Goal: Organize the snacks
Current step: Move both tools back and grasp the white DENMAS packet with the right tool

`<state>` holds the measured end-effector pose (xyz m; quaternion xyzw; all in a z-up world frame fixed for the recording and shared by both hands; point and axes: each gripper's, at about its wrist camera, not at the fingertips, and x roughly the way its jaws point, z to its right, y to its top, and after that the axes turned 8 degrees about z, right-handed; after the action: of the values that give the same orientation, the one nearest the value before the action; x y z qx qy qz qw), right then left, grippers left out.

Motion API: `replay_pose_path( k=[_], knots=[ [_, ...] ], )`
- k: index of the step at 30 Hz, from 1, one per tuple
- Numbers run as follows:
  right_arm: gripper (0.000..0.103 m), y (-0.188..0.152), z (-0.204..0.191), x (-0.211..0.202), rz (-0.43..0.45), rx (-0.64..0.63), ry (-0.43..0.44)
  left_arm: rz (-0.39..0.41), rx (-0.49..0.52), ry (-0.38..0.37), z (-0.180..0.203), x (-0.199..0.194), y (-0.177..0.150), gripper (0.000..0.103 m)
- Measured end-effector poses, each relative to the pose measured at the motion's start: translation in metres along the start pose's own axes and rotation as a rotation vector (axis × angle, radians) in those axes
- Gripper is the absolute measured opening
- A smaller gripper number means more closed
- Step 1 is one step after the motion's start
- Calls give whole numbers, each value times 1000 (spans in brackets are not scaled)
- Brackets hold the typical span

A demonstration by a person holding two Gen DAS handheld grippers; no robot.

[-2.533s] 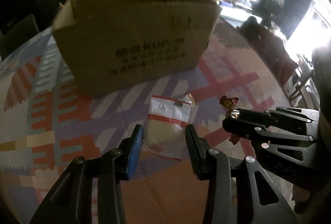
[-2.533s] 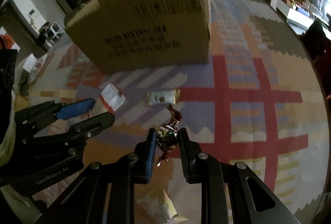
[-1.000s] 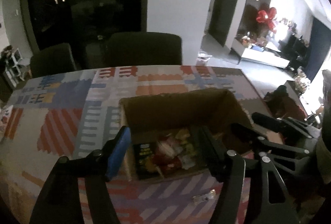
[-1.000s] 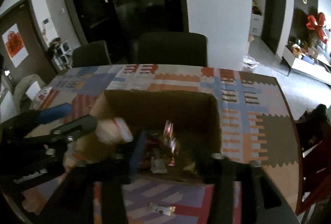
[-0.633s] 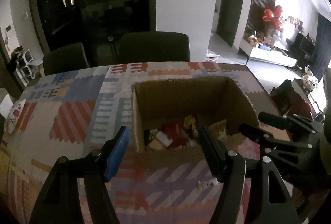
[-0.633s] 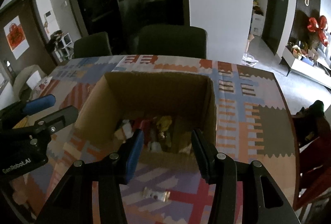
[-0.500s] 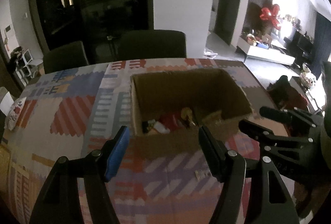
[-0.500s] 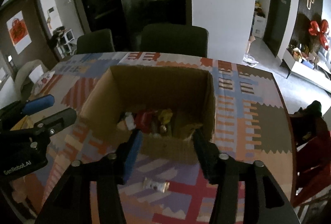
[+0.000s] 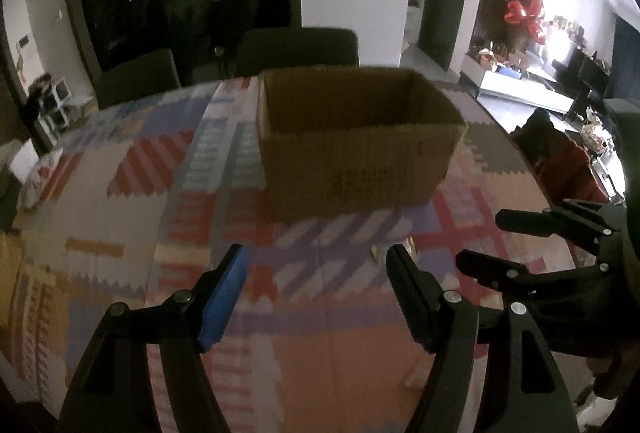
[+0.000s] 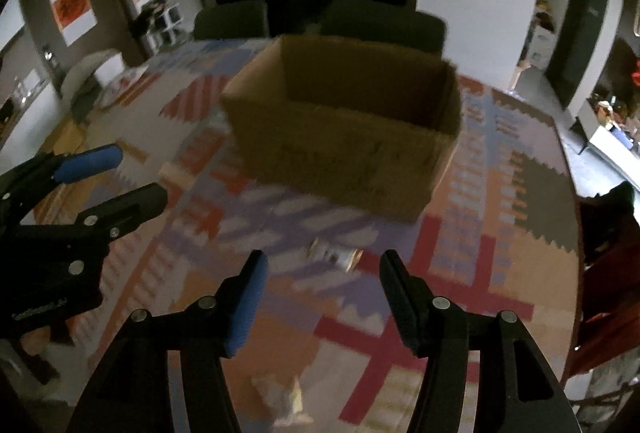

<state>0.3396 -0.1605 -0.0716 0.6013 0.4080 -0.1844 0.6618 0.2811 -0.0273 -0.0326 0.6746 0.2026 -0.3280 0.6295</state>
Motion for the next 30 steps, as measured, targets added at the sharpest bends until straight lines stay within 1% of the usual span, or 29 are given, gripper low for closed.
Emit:
replay_pose_path(
  k=[5, 9, 14, 19, 24, 27, 30],
  knots=[
    [59, -30, -11, 7, -74, -22, 26, -51, -18, 32, -1, -5, -33, 71],
    [59, -51, -18, 12, -137, -40, 57, -123, -47, 13, 2, -4, -58, 71],
    [59, -78, -26, 21, -226, -58, 96, -202, -46, 8, 9, 2, -88, 71],
    [59, -101, -30, 34, -311, -69, 128, -291, -55, -16, 17, 12, -109, 71],
    [59, -121, -31, 51, -394, -59, 151, -357, -68, -22, 20, 23, -124, 71],
    [58, -129, -33, 60, -426, -72, 142, -400, -88, -30, 20, 30, -133, 71],
    [58, -133, -37, 66, -440, -95, 130, -421, -91, -33, 22, 34, -138, 71]
  ],
)
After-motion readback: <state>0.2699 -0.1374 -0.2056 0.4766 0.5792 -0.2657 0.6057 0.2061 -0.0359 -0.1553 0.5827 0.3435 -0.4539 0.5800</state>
